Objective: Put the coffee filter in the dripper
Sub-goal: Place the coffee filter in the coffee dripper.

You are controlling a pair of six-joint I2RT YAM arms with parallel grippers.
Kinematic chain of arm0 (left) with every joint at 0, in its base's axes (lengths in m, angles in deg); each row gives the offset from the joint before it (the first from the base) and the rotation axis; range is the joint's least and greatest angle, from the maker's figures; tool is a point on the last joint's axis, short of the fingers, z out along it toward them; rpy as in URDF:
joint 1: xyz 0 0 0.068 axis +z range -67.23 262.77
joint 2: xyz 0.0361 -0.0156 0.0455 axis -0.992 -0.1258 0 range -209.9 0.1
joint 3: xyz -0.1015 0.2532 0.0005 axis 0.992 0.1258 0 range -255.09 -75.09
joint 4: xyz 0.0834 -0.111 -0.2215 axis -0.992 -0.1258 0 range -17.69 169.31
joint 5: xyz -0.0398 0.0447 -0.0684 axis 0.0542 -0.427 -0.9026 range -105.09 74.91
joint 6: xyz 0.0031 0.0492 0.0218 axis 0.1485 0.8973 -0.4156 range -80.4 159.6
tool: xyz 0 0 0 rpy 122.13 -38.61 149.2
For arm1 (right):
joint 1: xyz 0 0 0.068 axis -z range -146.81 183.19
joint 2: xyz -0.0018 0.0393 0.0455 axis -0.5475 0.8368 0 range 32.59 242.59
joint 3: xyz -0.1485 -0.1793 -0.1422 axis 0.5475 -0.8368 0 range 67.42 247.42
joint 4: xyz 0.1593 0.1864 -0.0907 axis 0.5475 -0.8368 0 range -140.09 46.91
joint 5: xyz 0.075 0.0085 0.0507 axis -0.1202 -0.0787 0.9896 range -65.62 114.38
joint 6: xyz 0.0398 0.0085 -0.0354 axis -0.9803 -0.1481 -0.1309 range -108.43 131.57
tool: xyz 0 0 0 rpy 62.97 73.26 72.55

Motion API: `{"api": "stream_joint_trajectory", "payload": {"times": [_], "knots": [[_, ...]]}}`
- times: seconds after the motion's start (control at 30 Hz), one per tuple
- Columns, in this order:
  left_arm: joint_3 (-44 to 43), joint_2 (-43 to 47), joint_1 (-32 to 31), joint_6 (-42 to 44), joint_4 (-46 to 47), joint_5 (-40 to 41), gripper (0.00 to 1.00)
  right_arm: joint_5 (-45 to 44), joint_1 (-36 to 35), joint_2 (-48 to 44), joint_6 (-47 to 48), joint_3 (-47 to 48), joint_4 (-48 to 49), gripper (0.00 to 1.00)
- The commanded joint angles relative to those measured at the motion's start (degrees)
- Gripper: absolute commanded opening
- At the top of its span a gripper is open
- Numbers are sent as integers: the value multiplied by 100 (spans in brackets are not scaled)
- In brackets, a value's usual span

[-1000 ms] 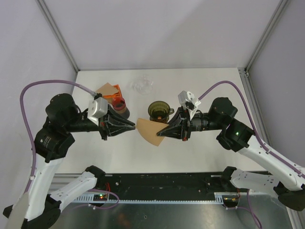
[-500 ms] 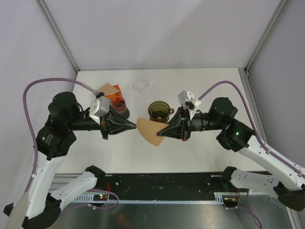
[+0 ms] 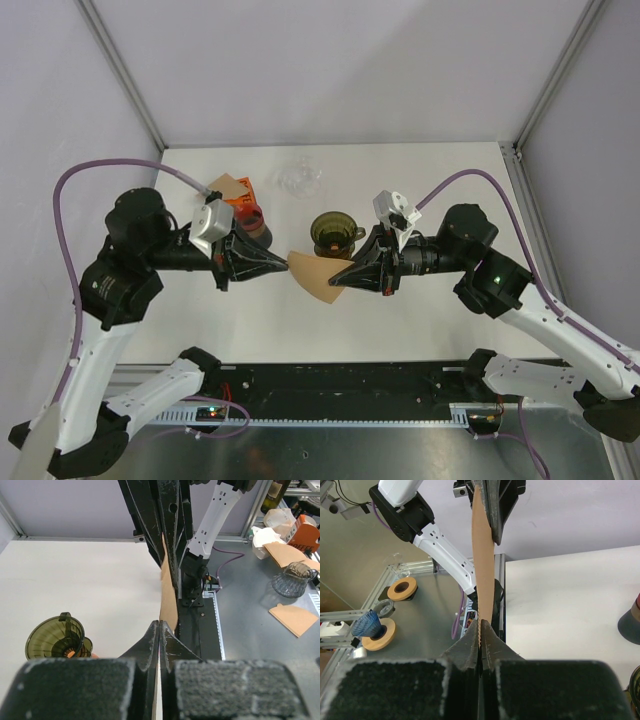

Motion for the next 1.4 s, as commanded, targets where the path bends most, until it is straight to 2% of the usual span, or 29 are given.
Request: {"api": "stream_joint_trajectory", "payload": {"times": [0.0, 0.13, 0.4, 0.5, 0.67, 1.1, 1.2, 1.37], "knots": [[-306, -7, -35, 195, 54, -44, 0, 105, 8, -3, -63, 193, 220, 0], [-332, -6, -35, 290, 52, 116, 0, 91, 13, -26, -52, 193, 196, 0], [-192, 34, -35, 261, 45, -65, 0, 44, 7, -90, -17, 193, 138, 0], [-94, 45, -35, 198, 32, -150, 4, 42, 5, -88, -13, 193, 143, 0], [-113, 42, -35, 224, 9, -129, 2, 53, 12, -69, -12, 193, 142, 0], [-9, 59, -34, 204, -110, -277, 7, 62, 14, -51, 2, 193, 169, 0], [-27, 58, -34, 195, -114, -244, 2, 69, 14, -20, 4, 198, 177, 0], [-137, 28, -30, 148, -115, 112, 0, 71, 14, 53, -18, 194, 213, 0]]}}
